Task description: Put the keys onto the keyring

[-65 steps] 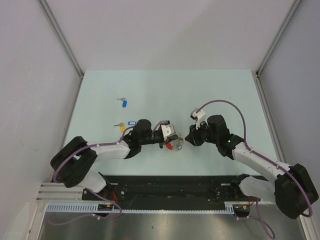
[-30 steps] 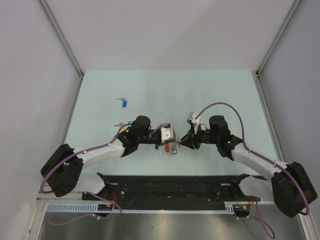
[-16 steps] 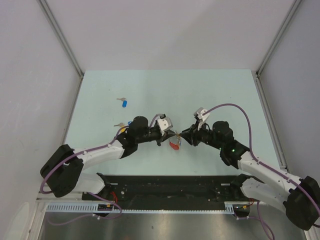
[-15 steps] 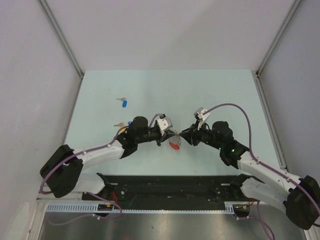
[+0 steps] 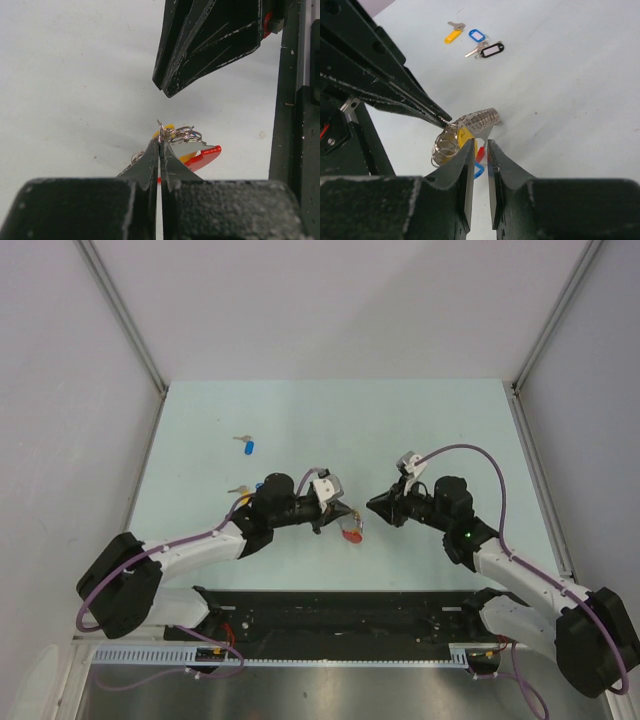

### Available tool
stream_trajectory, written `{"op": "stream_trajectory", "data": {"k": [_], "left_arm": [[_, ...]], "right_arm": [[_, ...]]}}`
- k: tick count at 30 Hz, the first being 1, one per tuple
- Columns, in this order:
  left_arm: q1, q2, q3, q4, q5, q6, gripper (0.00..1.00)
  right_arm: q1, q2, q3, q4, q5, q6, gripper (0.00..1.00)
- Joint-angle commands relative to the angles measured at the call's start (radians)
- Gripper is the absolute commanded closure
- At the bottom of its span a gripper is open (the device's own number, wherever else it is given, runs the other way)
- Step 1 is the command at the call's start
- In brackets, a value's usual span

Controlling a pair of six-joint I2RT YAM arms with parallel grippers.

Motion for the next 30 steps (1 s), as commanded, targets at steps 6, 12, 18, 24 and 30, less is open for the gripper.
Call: {"op": "stream_trajectory", "data": {"k": [6, 12, 18, 24, 30], "left_arm": [[0.003, -0.05, 0.001, 0.056, 0.067, 0.037, 1.0], [0.003, -0.054, -0.005, 0.068, 0.073, 0.026, 0.99], [0.003, -0.055, -0.01, 0.091, 0.075, 0.016, 1.0], [0.003, -0.055, -0.016, 0.11, 0.078, 0.006, 0.99], [0.003, -0.06, -0.019, 0.119, 0.084, 0.002, 0.99]], "right_arm": [[-0.012, 0.037, -0.045, 0.201, -0.212, -0.056, 0.8], [-0.014, 0.079, -0.059, 0.278, -0.209, -0.045, 0.79], [-0.014, 0.111, -0.066, 0.323, -0.223, -0.028, 0.79], [-0.014, 0.128, -0.079, 0.363, -0.224, -0.013, 0.8], [-0.014, 0.154, -0.086, 0.416, -0.247, 0.004, 0.81]]}}
